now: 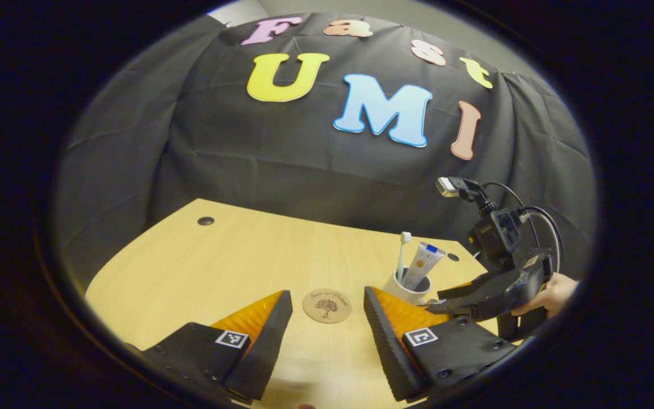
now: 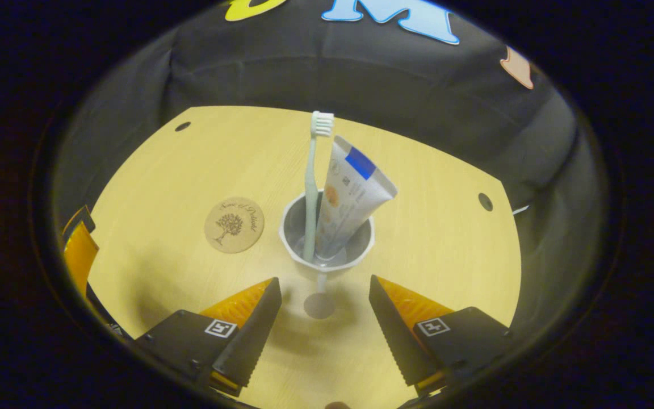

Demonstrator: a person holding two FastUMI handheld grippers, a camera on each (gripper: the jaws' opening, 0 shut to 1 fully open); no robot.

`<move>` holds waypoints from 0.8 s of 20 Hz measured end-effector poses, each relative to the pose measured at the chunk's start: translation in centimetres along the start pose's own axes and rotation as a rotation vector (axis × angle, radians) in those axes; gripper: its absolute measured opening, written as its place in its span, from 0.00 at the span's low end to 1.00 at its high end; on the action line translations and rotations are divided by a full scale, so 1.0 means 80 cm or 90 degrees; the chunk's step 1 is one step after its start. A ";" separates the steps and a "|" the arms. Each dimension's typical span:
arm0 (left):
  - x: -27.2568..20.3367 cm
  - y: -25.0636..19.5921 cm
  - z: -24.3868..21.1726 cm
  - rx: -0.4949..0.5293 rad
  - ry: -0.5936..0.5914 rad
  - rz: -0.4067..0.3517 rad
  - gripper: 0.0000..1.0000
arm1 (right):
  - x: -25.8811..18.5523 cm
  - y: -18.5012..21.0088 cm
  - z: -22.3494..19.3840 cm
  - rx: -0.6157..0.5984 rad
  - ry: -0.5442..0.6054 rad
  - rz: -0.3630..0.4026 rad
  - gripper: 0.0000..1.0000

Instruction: Put the toothbrush and toothpaste on the desktop into the cup, then pick up the cup and place it on the coaster on the desktop.

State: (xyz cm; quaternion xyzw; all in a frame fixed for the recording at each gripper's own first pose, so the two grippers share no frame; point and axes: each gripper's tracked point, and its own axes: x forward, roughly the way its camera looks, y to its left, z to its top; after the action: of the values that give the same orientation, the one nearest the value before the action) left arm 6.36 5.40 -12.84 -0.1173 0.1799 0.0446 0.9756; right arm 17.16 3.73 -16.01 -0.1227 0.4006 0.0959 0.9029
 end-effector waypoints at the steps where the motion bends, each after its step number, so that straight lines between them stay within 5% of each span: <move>1: 0.002 0.004 -0.002 -0.001 0.005 0.003 0.84 | 0.005 0.001 -0.001 -0.003 0.013 -0.001 1.00; 6: 0.007 0.021 -0.006 -0.017 0.021 0.010 0.87 | 0.022 0.007 -0.012 -0.026 0.096 0.003 1.00; 9: 0.010 0.027 -0.011 -0.035 0.032 0.006 0.87 | 0.029 0.011 -0.014 -0.020 0.130 0.014 0.92; 10: 0.011 0.028 -0.013 -0.041 0.035 0.005 0.87 | 0.033 0.013 -0.015 -0.016 0.137 0.018 0.80; 13: 0.011 0.035 -0.017 -0.053 0.042 0.006 0.87 | 0.040 0.017 -0.017 -0.015 0.163 0.026 0.77; 15: 0.010 0.038 -0.019 -0.059 0.045 0.006 0.87 | 0.043 0.014 -0.018 -0.004 0.177 0.021 0.67; 16: 0.010 0.040 -0.020 -0.062 0.046 0.007 0.87 | 0.048 0.013 -0.022 0.001 0.184 0.023 0.51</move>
State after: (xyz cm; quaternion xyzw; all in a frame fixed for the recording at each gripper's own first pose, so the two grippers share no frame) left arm 6.14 8.13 -15.23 -0.1649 0.2131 0.0544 0.9615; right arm 18.19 4.48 -20.14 -0.1275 0.5288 0.0932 0.8339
